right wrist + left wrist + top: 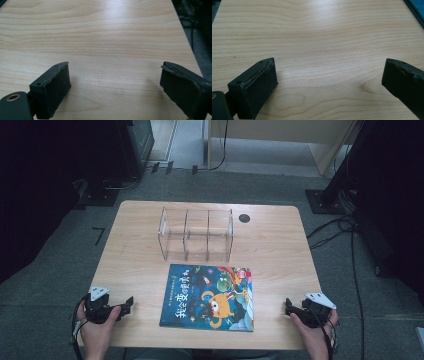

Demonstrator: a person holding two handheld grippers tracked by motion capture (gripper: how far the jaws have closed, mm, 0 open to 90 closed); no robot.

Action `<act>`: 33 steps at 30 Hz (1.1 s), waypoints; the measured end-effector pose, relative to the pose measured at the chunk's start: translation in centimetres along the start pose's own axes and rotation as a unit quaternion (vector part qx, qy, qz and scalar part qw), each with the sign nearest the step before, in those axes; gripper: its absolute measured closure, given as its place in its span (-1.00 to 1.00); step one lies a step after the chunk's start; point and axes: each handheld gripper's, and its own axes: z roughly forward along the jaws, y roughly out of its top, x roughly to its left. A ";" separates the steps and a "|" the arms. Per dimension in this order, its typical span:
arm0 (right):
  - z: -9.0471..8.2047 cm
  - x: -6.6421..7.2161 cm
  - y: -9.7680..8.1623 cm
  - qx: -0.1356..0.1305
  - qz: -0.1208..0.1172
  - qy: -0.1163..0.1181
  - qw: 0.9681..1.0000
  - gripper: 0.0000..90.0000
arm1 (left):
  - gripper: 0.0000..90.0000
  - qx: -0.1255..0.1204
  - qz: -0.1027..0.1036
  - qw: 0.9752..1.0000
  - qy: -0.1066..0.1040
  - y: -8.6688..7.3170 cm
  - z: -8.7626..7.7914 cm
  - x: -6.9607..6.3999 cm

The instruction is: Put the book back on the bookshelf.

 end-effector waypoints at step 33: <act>-0.4 9.6 0.8 -0.046 0.014 0.164 0.985 0.14 | -0.99 0.011 0.020 0.989 -0.145 1.1 2.5 -9.5</act>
